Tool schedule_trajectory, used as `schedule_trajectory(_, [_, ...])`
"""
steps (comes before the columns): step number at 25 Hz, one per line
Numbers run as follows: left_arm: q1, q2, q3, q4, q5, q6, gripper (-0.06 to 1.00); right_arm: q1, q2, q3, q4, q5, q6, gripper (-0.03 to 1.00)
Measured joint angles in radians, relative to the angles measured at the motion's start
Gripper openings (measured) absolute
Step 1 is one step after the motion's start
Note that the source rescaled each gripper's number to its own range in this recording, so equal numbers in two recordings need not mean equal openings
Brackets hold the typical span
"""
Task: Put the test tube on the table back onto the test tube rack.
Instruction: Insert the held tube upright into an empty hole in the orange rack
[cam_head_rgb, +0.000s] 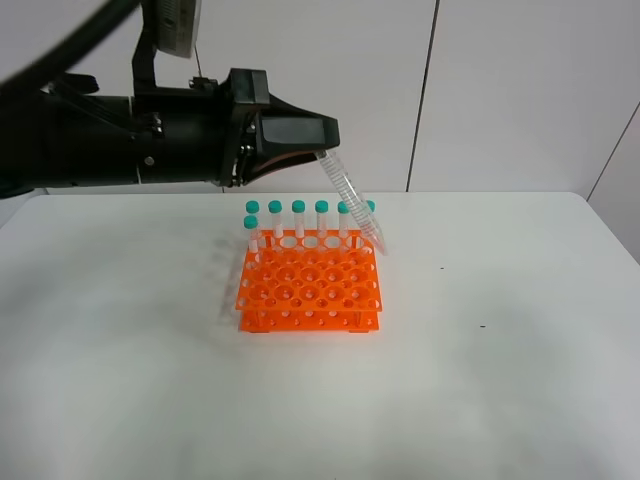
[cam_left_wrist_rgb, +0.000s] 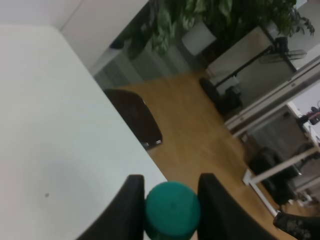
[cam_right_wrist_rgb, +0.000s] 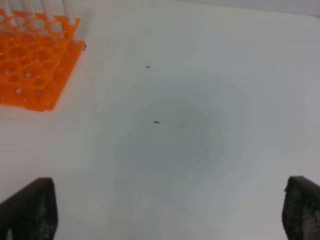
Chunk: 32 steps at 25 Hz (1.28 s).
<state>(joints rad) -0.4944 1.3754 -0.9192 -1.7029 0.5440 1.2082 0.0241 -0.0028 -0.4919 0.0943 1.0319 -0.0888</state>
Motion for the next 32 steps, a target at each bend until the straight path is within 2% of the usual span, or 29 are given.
schedule_trajectory(7, [0.0,-0.072,0.0,0.111,-0.1,0.019,0.0,0.0,0.0,0.0,0.0,0.0,0.0,1.0])
schedule_trajectory(9, [-0.001,-0.089,0.0,0.179,-0.143,0.015,0.0,0.0,0.0,0.0,0.0,0.0,0.0,1.0])
schedule_trajectory(10, [-0.004,-0.1,0.0,0.243,-0.176,0.002,0.0,0.0,0.0,0.0,0.0,0.0,0.0,1.0])
schedule_trajectory(13, [-0.037,-0.119,0.0,0.526,-0.283,-0.131,0.0,0.0,0.0,0.0,0.0,0.0,0.0,1.0])
schedule_trajectory(19, [-0.159,-0.121,0.0,1.265,-0.501,-0.665,0.0,0.0,0.0,0.0,0.0,0.0,0.0,1.0])
schedule_trajectory(22, [-0.211,-0.116,0.0,1.487,-0.583,-0.846,0.0,0.0,0.0,0.0,0.0,0.0,0.0,1.0])
schedule_trajectory(25, [-0.219,-0.08,0.0,1.567,-0.639,-0.913,0.0,0.0,0.0,0.0,0.0,0.0,0.0,1.0])
schedule_trajectory(32, [-0.219,0.071,0.0,1.586,-0.771,-0.929,0.0,0.0,0.0,0.0,0.0,0.0,0.0,1.0])
